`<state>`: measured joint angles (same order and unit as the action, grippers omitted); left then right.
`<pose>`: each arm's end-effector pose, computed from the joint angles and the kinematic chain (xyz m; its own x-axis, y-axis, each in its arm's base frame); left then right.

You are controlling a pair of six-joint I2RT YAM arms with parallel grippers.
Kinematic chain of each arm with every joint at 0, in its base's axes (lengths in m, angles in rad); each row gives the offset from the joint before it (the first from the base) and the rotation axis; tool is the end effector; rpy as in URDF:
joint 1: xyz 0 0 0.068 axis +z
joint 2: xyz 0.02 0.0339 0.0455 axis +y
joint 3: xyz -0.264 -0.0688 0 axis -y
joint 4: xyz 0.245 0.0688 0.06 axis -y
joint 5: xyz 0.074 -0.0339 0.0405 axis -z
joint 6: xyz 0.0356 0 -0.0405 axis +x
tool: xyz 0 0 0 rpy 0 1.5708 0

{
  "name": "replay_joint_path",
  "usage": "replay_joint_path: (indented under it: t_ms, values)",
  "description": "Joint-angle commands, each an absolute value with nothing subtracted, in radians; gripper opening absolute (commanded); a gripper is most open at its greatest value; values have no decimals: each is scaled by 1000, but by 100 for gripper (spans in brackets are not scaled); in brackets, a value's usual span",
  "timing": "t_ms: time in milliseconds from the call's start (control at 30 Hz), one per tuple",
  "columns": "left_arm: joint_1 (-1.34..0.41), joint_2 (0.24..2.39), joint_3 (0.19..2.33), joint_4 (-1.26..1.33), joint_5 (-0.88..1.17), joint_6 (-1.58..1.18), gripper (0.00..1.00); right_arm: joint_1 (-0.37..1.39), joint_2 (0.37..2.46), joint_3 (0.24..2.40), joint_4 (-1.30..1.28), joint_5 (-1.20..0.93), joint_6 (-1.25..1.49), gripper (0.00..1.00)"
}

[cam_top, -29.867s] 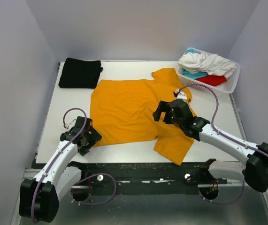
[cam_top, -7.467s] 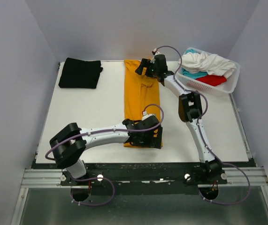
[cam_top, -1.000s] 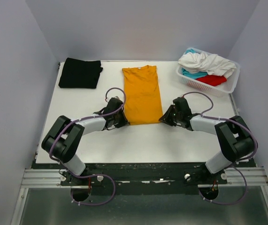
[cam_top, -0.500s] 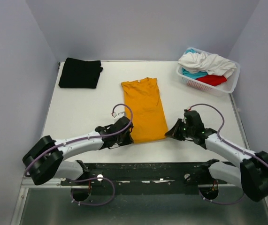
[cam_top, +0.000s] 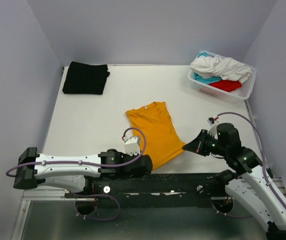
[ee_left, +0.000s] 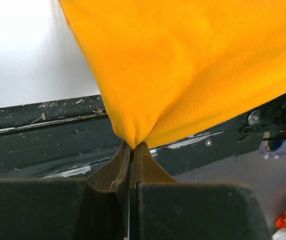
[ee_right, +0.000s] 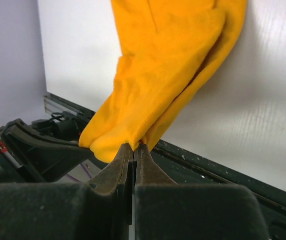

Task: Fold and stack the t-shirts
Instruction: Grab one side of the 2/3 rectangular tshirt with both arms, then fold the long partially folded tshirt into a neat square

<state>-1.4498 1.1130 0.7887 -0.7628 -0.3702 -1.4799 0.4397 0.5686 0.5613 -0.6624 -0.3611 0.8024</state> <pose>0.0375 -0.2015 0.2342 -0.9111 -0.1986 -0.3612 -0.0243 0.9006 -0.4341 0.1097 0.0655 0.2473 -0.8569 0.3403 -0.3872 -0.0471 0.6964 0.7161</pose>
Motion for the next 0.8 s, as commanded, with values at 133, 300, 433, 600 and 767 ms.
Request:
replay_joint_path:
  t_ms: [133,300,433,600,767]
  values:
    - [-1385,1042,887,-854,-563,-1437,0,442,644,672,-556,-267,819,1]
    - [-1179,981,826,-614,-467,-1248,0,442,722,701,-352,-176,859,1]
    - [-1050,1002,876,-569,-427,-1127,0,442,856,748,-252,-119,867,1]
    - [-916,1099,959,-555,-370,-1036,0,441,1036,830,-160,-98,857,1]
    - [-812,1202,1034,-538,-348,-991,0,442,1161,892,-101,-5,823,1]
